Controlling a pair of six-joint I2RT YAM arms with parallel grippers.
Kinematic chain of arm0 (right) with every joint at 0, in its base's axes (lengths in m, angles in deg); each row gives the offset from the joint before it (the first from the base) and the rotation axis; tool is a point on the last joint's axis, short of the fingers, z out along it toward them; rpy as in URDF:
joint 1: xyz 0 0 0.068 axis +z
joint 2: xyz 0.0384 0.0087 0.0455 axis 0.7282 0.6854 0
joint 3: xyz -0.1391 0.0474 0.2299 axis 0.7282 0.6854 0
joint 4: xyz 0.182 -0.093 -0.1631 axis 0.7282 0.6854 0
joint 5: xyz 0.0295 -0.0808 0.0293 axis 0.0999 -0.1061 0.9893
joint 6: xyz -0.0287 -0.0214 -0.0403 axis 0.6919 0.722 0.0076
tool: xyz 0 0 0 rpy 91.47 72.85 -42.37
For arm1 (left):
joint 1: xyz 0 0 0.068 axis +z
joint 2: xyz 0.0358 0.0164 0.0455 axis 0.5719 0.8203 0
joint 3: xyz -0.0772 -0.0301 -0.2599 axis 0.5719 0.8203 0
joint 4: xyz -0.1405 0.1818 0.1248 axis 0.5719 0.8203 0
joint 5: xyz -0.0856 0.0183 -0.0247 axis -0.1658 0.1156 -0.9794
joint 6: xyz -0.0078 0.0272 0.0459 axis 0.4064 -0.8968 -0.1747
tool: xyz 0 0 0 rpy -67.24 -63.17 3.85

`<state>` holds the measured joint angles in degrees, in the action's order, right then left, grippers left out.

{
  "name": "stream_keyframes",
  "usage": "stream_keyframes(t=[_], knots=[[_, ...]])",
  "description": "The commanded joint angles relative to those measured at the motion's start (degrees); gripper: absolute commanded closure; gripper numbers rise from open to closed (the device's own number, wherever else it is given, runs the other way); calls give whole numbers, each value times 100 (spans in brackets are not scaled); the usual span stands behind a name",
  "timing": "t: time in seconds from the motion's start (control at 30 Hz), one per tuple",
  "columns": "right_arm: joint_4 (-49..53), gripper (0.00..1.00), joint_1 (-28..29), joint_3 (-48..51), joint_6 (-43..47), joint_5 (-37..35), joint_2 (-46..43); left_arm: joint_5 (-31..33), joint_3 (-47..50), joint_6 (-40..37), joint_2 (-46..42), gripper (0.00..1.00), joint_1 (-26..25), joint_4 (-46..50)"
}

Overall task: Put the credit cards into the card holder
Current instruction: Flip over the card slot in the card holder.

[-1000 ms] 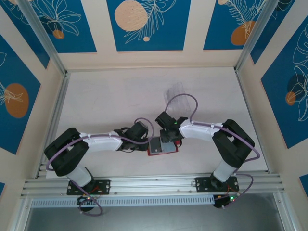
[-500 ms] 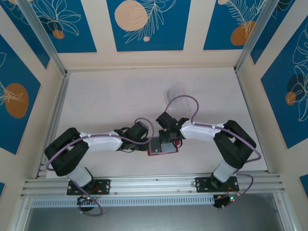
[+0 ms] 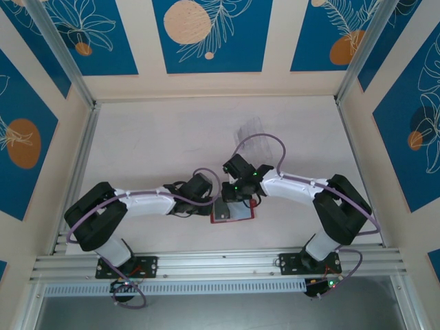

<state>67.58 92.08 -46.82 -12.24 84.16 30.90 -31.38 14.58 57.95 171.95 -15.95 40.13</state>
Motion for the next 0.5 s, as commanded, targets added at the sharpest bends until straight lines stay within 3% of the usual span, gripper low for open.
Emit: stream_keyframes(t=[0.0,0.13,0.3,0.47], knots=[[-373,81,51,-122,-216,967,276,-288,-39,-26,582,81,-129,-1086],[-667,70,42,-67,-295,1382,282,-243,5,5,538,81,-121,-1058],[-870,65,-15,107,-285,1660,-116,-202,114,59,489,80,-86,-1080],[-584,58,-99,277,-126,1298,-791,-268,252,103,434,79,0,-1163]])
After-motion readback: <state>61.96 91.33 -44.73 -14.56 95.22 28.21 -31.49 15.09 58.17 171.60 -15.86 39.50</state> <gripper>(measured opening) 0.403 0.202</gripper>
